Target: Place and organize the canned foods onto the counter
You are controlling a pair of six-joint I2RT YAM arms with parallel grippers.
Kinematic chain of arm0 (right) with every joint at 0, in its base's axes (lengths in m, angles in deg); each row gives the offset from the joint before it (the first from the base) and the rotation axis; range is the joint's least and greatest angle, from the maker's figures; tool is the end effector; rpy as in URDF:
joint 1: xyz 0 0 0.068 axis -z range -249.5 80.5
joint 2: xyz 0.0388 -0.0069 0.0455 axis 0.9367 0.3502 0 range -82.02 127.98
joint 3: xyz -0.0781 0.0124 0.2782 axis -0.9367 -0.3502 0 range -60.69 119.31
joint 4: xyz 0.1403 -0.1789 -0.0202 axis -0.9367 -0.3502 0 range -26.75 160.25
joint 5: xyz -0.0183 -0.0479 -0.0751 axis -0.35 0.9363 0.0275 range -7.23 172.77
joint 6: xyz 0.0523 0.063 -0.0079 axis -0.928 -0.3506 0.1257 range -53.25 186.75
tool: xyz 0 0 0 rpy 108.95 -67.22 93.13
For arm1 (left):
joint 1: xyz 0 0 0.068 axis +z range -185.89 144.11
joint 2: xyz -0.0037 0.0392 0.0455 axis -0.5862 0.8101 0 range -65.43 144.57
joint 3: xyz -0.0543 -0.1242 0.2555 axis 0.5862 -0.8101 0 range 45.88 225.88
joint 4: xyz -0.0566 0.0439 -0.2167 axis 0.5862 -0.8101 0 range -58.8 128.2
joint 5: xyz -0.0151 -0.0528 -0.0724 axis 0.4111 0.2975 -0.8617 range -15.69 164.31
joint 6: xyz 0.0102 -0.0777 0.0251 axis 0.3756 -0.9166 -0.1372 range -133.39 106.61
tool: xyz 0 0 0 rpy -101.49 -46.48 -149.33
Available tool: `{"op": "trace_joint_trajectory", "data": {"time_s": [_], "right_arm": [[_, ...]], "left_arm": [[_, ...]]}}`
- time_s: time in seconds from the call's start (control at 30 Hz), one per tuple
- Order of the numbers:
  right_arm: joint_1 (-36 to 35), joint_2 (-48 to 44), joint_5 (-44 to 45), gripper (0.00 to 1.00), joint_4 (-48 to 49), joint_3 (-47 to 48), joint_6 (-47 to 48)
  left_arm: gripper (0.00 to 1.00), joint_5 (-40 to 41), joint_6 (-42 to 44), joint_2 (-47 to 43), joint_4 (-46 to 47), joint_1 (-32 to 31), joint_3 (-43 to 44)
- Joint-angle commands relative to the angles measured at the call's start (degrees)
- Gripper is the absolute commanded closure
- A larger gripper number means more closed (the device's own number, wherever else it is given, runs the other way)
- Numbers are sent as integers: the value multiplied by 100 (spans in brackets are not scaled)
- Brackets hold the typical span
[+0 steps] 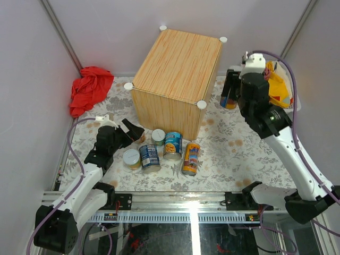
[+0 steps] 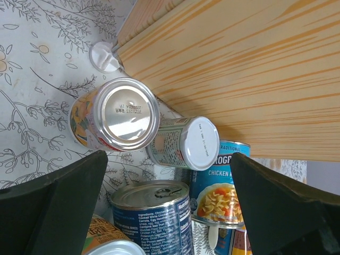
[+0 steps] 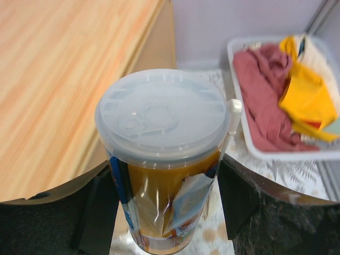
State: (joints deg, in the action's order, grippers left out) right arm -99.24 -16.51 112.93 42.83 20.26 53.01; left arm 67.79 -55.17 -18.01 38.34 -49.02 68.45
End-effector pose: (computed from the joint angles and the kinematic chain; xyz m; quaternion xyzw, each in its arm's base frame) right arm 0.2109 0.0790 0.4545 0.0577 0.7658 0.0374 0.6394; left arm 0.1703 -0.0481 0.2262 -0.1783 0.8221 -0.2908 0.4558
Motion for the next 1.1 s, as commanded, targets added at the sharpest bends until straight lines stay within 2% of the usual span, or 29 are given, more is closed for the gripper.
{"op": "trace_joint_trajectory", "data": {"time_s": [0.0, 0.17, 0.3, 0.57, 0.73, 0.87, 1.07], "right_arm": [[-44, 476, 254, 100, 1601, 1255, 828], [-47, 1319, 93, 100, 2322, 2228, 1433], [-41, 1955, -200, 100, 3183, 2611, 1870], [40, 3749, -636, 100, 4254, 3964, 2981], [462, 4710, -1032, 100, 4216, 4997, 2491], [744, 5275, -1160, 100, 4344, 5351, 2228], [1162, 5647, -1320, 100, 4464, 5668, 1967]], "left_arm": [[0, 23, -45, 121, 331, -34, 189], [0, 31, -340, 46, 465, -32, 79], [0, 206, -334, 197, 636, -34, 128], [0, 177, -510, 463, 986, -32, 225], [0, -38, -121, 549, 1039, -34, 314], [0, -113, 33, 516, 998, -28, 232], [0, -129, 117, 532, 1070, -31, 158]]}}
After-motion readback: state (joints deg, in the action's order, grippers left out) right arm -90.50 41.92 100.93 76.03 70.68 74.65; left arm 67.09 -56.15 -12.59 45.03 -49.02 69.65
